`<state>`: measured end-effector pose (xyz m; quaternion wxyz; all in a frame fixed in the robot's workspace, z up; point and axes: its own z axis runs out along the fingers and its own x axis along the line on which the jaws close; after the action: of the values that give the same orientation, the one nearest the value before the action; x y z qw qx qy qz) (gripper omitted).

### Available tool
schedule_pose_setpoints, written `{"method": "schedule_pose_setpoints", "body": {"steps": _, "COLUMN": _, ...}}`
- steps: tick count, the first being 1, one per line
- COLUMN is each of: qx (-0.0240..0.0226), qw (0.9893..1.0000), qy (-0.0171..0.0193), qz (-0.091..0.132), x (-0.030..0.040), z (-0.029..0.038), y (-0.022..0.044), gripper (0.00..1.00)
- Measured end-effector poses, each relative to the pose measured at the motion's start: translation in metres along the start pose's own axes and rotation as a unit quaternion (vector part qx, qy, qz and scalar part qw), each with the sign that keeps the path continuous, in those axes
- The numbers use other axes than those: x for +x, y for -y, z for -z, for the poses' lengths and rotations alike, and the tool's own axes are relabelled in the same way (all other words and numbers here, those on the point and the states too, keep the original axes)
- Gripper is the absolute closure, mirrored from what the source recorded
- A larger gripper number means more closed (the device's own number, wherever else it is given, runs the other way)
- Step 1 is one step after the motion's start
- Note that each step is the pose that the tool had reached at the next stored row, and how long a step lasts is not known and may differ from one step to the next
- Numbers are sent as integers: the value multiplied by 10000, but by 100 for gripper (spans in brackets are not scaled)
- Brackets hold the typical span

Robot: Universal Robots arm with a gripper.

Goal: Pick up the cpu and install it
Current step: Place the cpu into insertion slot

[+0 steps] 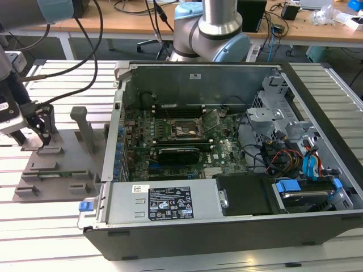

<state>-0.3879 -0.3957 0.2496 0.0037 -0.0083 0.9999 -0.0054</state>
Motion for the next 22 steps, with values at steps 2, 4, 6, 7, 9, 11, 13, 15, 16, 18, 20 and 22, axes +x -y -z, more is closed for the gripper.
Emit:
{"method": "schedule_pose_setpoints", "body": {"steps": 2, "qx": 0, "qw": 10000, "qy": 1, "qz": 0, "x": 0, "z": 25, "y": 0, "gripper": 45}}
{"method": "schedule_pose_setpoints", "body": {"steps": 4, "qx": 0, "qw": 10000, "qy": 0, "qz": 0, "x": 0, "z": 60, "y": 1, "gripper": 45}}
{"method": "schedule_pose_setpoints", "body": {"steps": 6, "qx": 0, "qw": 10000, "qy": 0, "qz": 0, "x": 0, "z": 93, "y": 1, "gripper": 45}}
{"method": "schedule_pose_setpoints", "body": {"steps": 7, "qx": 0, "qw": 10000, "qy": 0, "qz": 0, "x": -1, "z": 118, "y": 1, "gripper": 45}}
{"method": "schedule_pose_setpoints", "body": {"steps": 9, "qx": 0, "qw": 10000, "qy": 1, "qz": 0, "x": -1, "z": 151, "y": 2, "gripper": 45}}
{"method": "schedule_pose_setpoints", "body": {"steps": 11, "qx": 0, "qw": 10000, "qy": 0, "qz": 0, "x": -1, "z": 187, "y": 2, "gripper": 45}}
{"method": "schedule_pose_setpoints", "body": {"steps": 13, "qx": 0, "qw": 10000, "qy": 0, "qz": 0, "x": -2, "z": 251, "y": 3, "gripper": 45}}
{"method": "schedule_pose_setpoints", "body": {"steps": 15, "qx": 0, "qw": 10000, "qy": 0, "qz": 0, "x": -2, "z": 301, "y": 3, "gripper": 45}}
{"method": "schedule_pose_setpoints", "body": {"steps": 16, "qx": 0, "qw": 10000, "qy": 0, "qz": 0, "x": -2, "z": 323, "y": 3, "gripper": 45}}
{"method": "schedule_pose_setpoints", "body": {"steps": 18, "qx": 0, "qw": 10000, "qy": 0, "qz": 0, "x": -3, "z": 386, "y": 4, "gripper": 45}}
{"method": "schedule_pose_setpoints", "body": {"steps": 20, "qx": 0, "qw": 10000, "qy": 0, "qz": 0, "x": -3, "z": 441, "y": 5, "gripper": 45}}
{"method": "schedule_pose_setpoints", "body": {"steps": 22, "qx": 0, "qw": 10000, "qy": 0, "qz": 0, "x": -4, "z": 497, "y": 5, "gripper": 45}}
